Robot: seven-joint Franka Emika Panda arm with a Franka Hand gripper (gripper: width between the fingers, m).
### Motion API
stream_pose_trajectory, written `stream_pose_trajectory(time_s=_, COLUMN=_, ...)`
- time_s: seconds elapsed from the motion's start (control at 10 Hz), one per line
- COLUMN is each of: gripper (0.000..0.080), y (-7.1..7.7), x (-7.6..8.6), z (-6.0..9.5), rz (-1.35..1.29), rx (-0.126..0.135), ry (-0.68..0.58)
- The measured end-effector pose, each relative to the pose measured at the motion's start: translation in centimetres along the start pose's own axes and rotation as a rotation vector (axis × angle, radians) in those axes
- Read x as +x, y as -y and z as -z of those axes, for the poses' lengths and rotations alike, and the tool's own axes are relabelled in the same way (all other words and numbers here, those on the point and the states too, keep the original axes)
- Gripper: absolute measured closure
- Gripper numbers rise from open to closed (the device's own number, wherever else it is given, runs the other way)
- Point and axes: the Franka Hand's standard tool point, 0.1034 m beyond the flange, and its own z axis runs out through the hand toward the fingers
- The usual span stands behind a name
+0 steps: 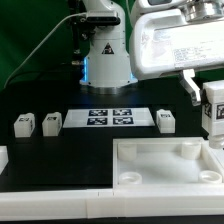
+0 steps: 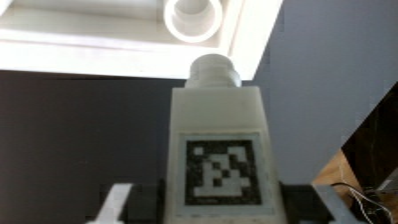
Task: Assemble one leg
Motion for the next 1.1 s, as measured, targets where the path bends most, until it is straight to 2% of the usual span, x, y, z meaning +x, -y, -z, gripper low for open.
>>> stream_pose_trajectory(time_s=0.4, gripper=0.0505, y=0.0, x=-0.1, z=-0.1, rz=0.009, rx=0.000, ry=0.002)
stream_pose_trajectory(time_s=0.6, gripper=0.0505, y=-0.6, x=-0.2, z=-1.3, rz=0.017, rx=-0.002, ry=0.011)
stream_pose_trajectory(time_s=0.8, gripper=0.0505, y=0.0, x=-1.0, z=-2.4, rz=0.014, rx=0.004, ry=0.015)
stream_pose_trajectory(time_s=1.1, gripper=0.0505, y=-0.5, x=-2.3, z=-3.7, rz=0.022, rx=0.001, ry=0.037)
